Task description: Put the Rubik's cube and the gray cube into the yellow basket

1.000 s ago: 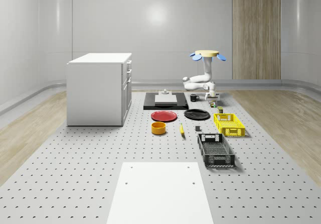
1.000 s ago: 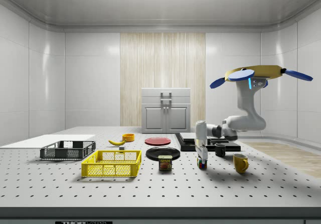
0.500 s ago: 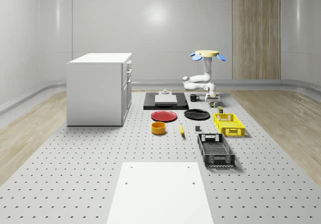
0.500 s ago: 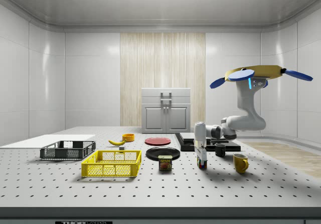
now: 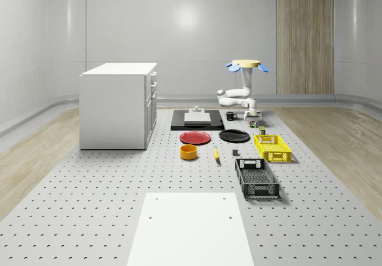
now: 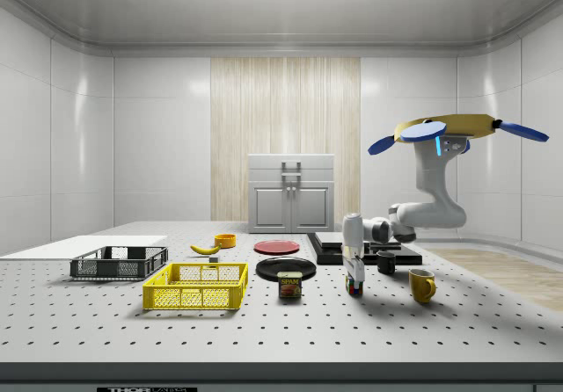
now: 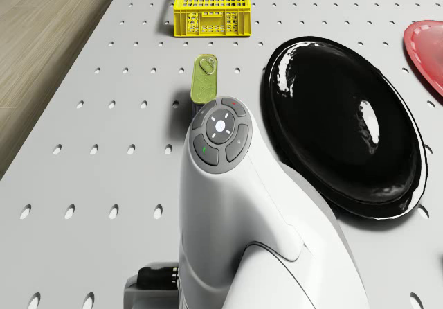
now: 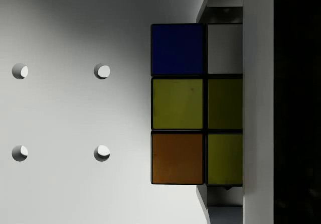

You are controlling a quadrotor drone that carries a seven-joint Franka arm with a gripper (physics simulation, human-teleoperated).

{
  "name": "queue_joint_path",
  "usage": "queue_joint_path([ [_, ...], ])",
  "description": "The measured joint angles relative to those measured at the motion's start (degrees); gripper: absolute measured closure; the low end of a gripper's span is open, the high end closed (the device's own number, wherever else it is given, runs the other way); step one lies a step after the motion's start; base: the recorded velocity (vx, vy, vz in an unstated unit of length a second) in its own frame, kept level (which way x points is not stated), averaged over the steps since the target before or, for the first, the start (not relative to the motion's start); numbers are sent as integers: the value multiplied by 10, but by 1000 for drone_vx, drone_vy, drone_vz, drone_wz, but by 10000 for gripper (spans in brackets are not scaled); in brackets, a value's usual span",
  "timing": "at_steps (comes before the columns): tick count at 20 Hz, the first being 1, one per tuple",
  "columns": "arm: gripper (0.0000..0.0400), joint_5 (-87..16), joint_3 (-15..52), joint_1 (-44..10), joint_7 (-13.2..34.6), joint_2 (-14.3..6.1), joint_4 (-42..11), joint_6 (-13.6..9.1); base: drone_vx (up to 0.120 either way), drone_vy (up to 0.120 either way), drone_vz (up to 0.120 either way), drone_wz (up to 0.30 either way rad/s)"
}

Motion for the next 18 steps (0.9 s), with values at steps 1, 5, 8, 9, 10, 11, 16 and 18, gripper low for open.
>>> queue_joint_path([
  [1,66,1,0,0,0,-2,0,1,0,0,0,0],
  [5,72,3,1,-1,2,-8,0,7,0,0,0,0],
  [8,73,15,12,-3,4,-12,-3,6,0,0,0,0],
  [9,74,22,18,-3,5,-13,-4,5,0,0,0,0],
  [10,74,29,25,-4,6,-14,-5,4,0,0,0,0],
  [11,74,36,33,-5,8,-15,-6,2,0,0,0,0],
  [16,75,75,72,-9,13,-22,-11,-5,0,0,120,0],
  [18,75,86,82,-10,15,-25,-11,-5,0,0,120,0],
])
